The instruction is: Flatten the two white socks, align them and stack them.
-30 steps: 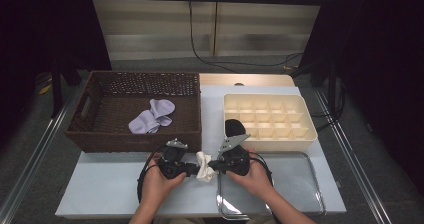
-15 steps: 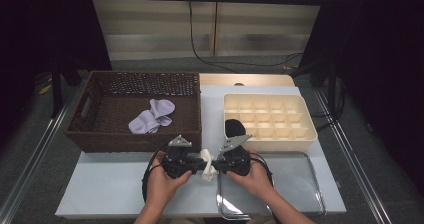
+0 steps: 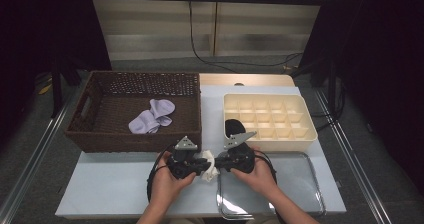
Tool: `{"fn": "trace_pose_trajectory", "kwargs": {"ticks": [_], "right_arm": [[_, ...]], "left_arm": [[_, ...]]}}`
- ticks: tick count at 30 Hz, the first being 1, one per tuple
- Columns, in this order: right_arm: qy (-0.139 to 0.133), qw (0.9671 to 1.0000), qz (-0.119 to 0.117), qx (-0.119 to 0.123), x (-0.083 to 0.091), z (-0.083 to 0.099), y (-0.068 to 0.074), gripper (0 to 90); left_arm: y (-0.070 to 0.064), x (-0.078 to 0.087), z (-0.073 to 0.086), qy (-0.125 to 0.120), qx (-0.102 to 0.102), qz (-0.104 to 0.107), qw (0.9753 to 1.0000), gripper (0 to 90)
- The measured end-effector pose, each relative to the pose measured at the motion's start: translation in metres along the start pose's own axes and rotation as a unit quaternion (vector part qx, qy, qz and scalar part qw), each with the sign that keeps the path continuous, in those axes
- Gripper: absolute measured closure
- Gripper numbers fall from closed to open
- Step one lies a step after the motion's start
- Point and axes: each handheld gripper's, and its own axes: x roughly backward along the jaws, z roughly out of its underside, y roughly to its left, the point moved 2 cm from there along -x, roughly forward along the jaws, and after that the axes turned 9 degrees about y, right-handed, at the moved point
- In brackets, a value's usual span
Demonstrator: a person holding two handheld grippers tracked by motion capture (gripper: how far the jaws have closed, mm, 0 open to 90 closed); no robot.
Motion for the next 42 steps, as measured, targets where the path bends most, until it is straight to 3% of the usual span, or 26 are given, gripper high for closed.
{"fn": "trace_pose_trajectory", "kwargs": {"ticks": [5,10,15,20,23,25,32,35,39,42], "right_arm": [[-0.029,0.9995,0.004,-0.014,0.014,-0.009,-0.004,82.6],[-0.039,0.9991,-0.005,-0.015,0.011,-0.021,0.001,80.9],[-0.023,0.9995,-0.006,-0.02,0.002,-0.019,0.0,84.7],[-0.008,0.9996,-0.007,-0.028,-0.001,-0.016,-0.002,87.6],[-0.012,0.9992,-0.016,-0.035,-0.003,-0.014,-0.003,87.3],[-0.017,0.9987,-0.018,-0.045,-0.003,-0.014,-0.005,86.5],[-0.028,0.9985,-0.009,-0.046,0.008,-0.018,0.0,76.2],[-0.026,0.9987,-0.007,-0.043,0.009,-0.018,0.004,73.5],[-0.038,0.9978,-0.018,-0.051,0.013,-0.018,0.006,70.8],[-0.026,0.9984,-0.017,-0.048,0.012,-0.017,0.008,69.8]], "left_arm": [[-0.001,-0.001,0.0,0.003,-0.006,-0.007,1.0,75.3],[-0.003,-0.001,0.0,0.003,-0.01,-0.014,0.9998,75.3],[-0.003,0.0,0.0,0.006,-0.007,-0.014,0.9999,74.6],[-0.001,0.008,0.001,0.02,0.005,-0.022,0.9996,64.9],[-0.002,0.007,0.003,0.029,-0.003,-0.023,0.9993,65.0],[-0.003,0.006,0.004,0.03,-0.004,-0.024,0.9992,65.0],[-0.005,0.005,0.005,0.028,0.0,-0.025,0.9993,64.4],[-0.005,0.006,0.005,0.033,-0.007,-0.029,0.999,64.3],[-0.005,0.005,0.005,0.03,-0.005,-0.029,0.9991,64.2],[-0.005,0.005,0.005,0.028,-0.005,-0.03,0.9991,64.1]]}}
